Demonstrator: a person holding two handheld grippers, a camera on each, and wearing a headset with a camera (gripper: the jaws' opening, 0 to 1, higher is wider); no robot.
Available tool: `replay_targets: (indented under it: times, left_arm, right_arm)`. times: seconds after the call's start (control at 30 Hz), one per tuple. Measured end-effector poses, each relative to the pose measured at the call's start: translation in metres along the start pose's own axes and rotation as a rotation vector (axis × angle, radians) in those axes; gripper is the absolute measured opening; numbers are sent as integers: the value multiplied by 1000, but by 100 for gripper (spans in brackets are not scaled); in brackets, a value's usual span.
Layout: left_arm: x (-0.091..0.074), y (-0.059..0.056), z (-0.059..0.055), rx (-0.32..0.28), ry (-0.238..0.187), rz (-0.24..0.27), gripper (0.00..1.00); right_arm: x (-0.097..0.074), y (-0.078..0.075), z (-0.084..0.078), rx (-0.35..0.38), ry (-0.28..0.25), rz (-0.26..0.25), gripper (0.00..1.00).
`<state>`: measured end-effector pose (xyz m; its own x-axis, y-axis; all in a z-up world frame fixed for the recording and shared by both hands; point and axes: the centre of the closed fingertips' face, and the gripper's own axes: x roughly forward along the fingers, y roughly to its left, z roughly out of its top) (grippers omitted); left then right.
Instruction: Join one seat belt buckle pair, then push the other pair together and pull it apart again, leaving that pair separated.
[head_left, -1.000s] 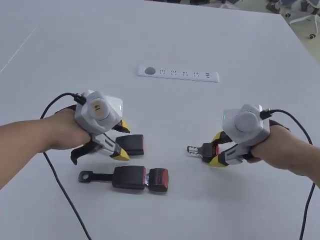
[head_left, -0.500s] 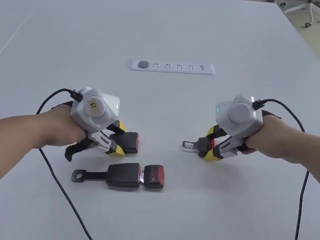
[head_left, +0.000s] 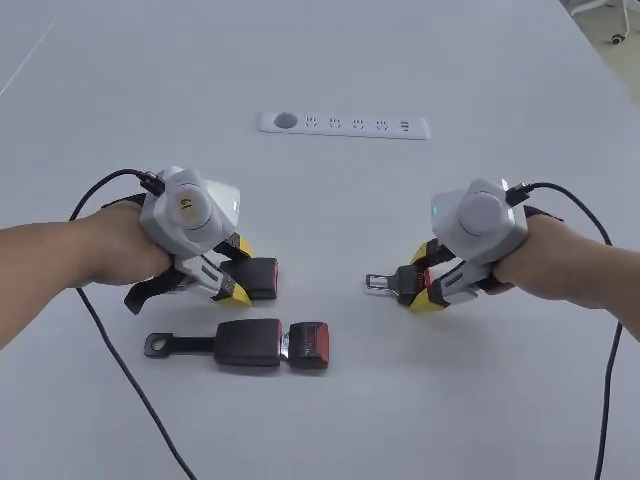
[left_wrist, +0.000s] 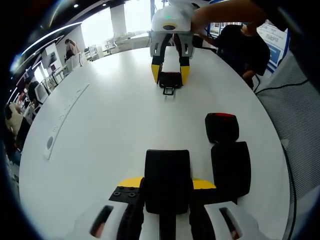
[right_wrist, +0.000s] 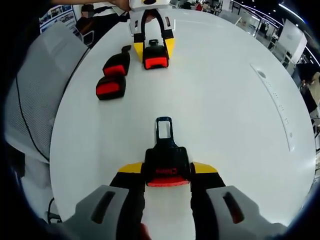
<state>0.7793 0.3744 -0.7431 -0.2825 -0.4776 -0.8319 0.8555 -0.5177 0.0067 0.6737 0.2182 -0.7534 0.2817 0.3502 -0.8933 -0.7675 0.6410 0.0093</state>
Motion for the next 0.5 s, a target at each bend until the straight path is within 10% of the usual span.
replay_targets:
  times: [0.5]
  left_arm:
    - [2, -3, 1, 8, 16, -14, 34]
  right_arm:
    - [1, 4, 12, -8, 2, -23, 33]
